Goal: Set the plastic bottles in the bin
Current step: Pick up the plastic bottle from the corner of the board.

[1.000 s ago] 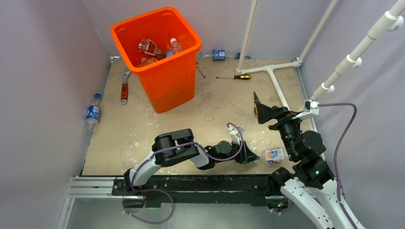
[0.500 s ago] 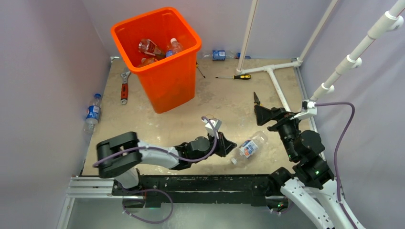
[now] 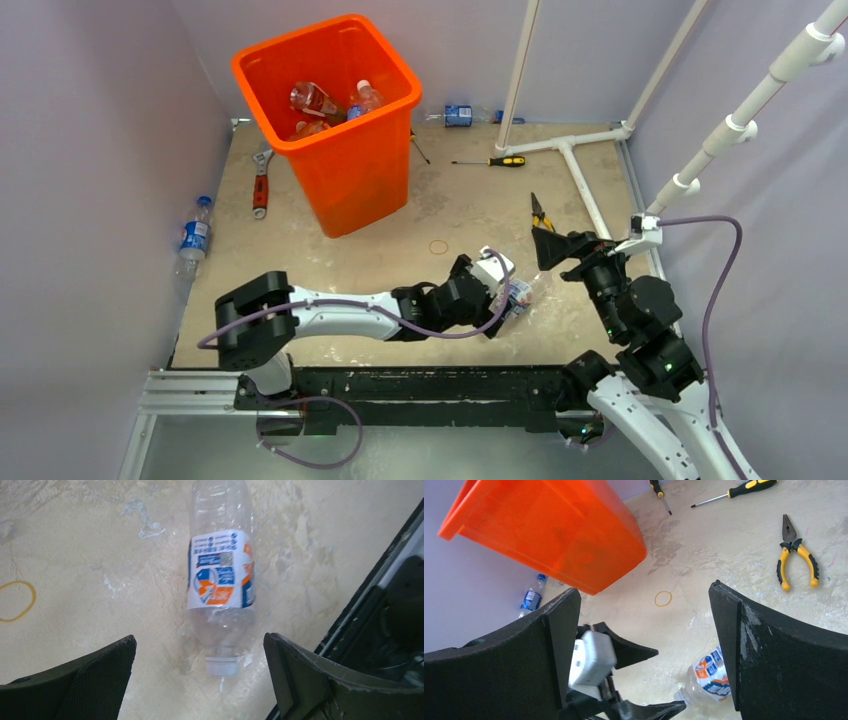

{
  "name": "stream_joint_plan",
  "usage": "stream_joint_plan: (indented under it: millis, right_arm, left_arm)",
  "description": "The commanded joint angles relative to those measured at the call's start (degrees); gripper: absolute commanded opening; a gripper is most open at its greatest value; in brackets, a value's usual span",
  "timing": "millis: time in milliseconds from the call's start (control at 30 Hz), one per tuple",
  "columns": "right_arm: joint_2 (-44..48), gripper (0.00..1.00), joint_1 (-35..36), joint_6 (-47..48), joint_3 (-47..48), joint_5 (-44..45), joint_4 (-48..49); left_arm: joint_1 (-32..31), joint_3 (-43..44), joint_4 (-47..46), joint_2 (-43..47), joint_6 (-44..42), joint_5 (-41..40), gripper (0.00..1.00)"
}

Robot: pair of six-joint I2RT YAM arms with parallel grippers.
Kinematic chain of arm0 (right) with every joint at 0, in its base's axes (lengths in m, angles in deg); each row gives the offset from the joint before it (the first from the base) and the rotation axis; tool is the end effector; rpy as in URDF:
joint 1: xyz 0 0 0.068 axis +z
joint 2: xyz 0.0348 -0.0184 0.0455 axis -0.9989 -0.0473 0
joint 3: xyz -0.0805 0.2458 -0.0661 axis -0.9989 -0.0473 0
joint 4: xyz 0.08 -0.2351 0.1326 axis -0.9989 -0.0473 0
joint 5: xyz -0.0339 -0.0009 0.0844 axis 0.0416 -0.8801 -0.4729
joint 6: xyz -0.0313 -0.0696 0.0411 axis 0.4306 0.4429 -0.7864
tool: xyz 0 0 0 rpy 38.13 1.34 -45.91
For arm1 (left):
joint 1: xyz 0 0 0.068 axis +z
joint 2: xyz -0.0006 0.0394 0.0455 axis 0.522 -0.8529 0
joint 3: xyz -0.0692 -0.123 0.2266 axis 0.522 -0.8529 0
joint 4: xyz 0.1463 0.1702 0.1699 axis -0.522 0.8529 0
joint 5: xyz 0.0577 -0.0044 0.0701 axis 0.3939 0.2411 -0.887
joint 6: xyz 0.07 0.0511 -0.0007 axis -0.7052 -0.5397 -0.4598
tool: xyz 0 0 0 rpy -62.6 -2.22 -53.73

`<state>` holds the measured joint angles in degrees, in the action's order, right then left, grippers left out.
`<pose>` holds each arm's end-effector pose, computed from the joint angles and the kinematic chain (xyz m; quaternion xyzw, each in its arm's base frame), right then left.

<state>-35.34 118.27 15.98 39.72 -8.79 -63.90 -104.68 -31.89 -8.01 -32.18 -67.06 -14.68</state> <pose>0.1434 0.0584 0.3600 0.1178 0.6836 0.2782 0.6644 0.1438 -0.3858 0.1833 0.2812 0.8035 -0.2738 0.4476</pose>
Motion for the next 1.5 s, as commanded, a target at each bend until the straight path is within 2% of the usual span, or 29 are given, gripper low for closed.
stream_joint_plan:
  millis: [0, 100, 333, 667, 900, 1033, 1200, 1467]
  right_arm:
    - [1.99, 0.99, -0.23, 1.47, 2.50, -0.60, -0.66]
    - [2.42, 0.99, -0.22, 1.29, 2.77, -0.77, -1.20]
    - [3.28, 0.99, -0.25, 1.81, 3.79, -0.19, -2.39]
    - [3.79, 0.99, -0.22, 2.21, 3.28, -0.20, -2.33]
    - [3.97, 0.99, -0.25, 2.11, 2.77, 0.03, -1.64]
    - [4.99, 0.99, -0.27, 1.40, 2.28, 0.72, -1.37]
    - [5.42, 0.99, -0.22, 1.26, 4.08, 0.32, -1.83]
    - [7.57, 0.99, -0.22, 0.03, 5.34, -0.24, -2.33]
  left_arm:
    - [-0.09, 6.56, 9.03, -5.04, -11.51, 1.28, 0.99]
    - [-0.09, 12.55, 14.90, -10.79, -14.60, 1.02, 0.99]
    - [0.00, 18.86, 16.03, -15.73, -16.77, 7.07, 0.99]
    - [-0.04, 19.07, 14.41, -13.87, -14.35, 8.01, 0.99]
    - [-0.09, 19.64, 7.81, -10.71, -7.56, 7.89, 0.99]
    - [-0.09, 23.87, 7.36, -14.56, -4.29, 7.21, 0.99]
    - [-0.09, 30.97, 9.49, -21.21, -1.24, 2.09, 0.99]
    - [0.00, 37.95, 9.28, -29.59, -2.31, -0.49, 0.99]
